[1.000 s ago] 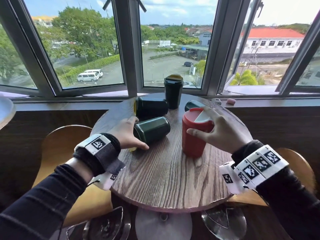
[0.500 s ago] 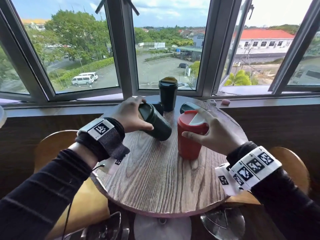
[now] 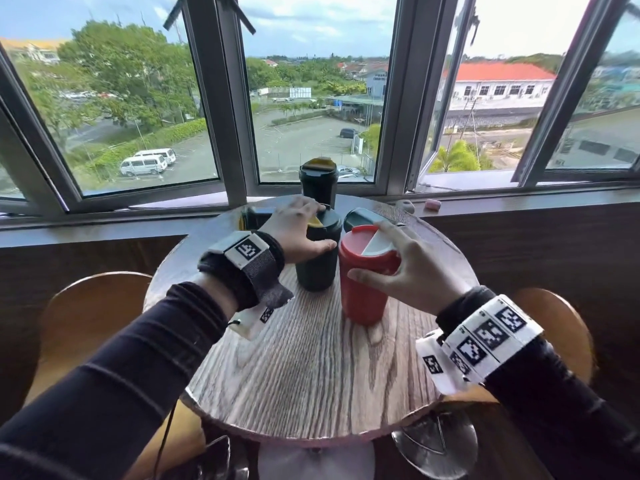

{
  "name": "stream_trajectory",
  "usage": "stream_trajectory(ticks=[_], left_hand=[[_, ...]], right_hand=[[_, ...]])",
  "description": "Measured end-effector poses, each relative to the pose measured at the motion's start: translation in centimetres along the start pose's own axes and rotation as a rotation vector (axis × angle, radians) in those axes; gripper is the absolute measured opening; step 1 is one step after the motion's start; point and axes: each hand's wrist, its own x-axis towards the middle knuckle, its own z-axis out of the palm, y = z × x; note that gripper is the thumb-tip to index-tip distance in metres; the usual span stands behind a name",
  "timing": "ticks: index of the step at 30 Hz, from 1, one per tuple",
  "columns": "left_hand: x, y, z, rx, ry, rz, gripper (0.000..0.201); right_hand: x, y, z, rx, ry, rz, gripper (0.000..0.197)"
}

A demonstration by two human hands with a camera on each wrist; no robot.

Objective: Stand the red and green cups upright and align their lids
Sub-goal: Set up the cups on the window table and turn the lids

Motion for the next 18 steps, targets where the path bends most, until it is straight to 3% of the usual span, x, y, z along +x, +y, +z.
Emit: stream_trajectory(ticks=[5, 10, 18], left_hand=[[-0.4, 0.1, 0.4, 0.051, -0.011, 0.003, 0.069], [-0.1, 0.2, 0.4, 0.028, -0.056, -0.032, 0.065], [0.2, -0.4, 1.3, -0.01, -0.001, -0.03, 0.06]], right_hand=[[-0.2, -0.3, -0.1, 0.007, 0.015, -0.025, 0.096], [-0.4, -0.4, -0.2, -0.034, 0.027, -0.019, 0.103], [-0.5, -0.3, -0.5, -0.04, 0.014, -0.023, 0.101]])
